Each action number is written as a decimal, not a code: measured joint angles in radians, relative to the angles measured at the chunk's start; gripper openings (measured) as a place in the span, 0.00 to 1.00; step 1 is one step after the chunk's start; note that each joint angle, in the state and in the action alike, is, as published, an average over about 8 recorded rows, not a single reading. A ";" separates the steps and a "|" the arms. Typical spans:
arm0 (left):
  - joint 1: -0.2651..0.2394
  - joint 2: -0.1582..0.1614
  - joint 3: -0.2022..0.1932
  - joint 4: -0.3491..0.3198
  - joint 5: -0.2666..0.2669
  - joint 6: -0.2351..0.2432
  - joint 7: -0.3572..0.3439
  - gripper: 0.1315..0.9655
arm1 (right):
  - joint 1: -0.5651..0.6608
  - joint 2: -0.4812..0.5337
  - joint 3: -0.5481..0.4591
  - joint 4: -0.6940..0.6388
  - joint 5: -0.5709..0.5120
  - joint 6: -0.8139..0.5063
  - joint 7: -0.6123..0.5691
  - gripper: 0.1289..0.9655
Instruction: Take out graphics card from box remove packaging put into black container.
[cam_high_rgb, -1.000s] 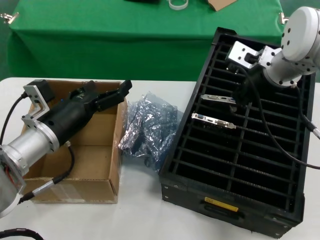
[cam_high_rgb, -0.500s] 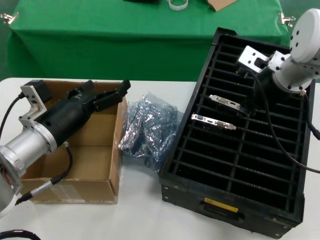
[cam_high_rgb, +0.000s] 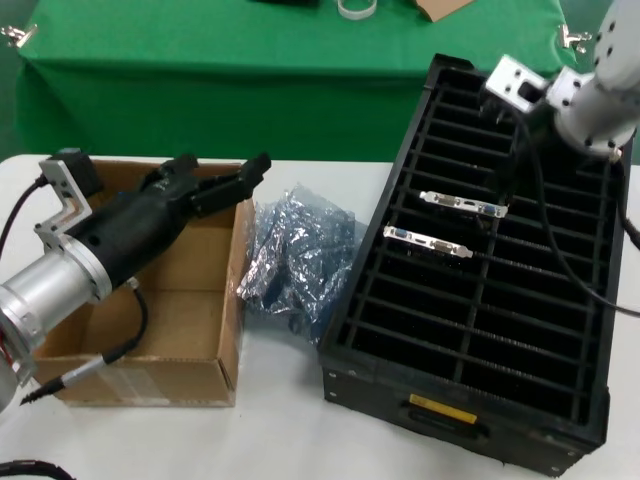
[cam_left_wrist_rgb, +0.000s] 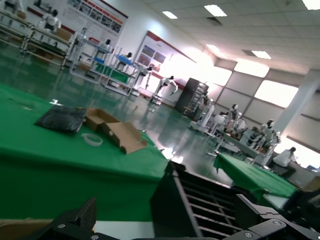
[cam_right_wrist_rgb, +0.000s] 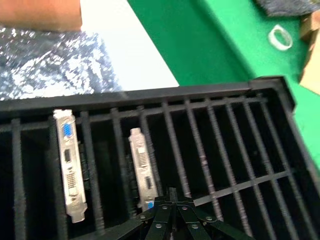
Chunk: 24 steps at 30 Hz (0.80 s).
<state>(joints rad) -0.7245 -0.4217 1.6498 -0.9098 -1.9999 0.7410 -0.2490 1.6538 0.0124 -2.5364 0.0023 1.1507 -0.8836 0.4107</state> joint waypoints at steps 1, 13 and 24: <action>0.006 -0.003 0.002 -0.018 0.000 -0.001 -0.009 1.00 | 0.007 0.001 0.005 0.000 -0.003 -0.002 0.001 0.00; 0.077 -0.022 0.003 -0.234 -0.022 -0.033 -0.070 1.00 | 0.081 0.001 0.099 0.007 0.001 0.031 -0.073 0.00; 0.125 -0.022 0.004 -0.401 -0.052 -0.070 -0.116 1.00 | 0.005 0.013 0.244 0.133 0.094 0.229 -0.279 0.00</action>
<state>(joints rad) -0.5998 -0.4433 1.6534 -1.3105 -2.0519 0.6709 -0.3651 1.6585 0.0250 -2.2929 0.1356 1.2442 -0.6547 0.1314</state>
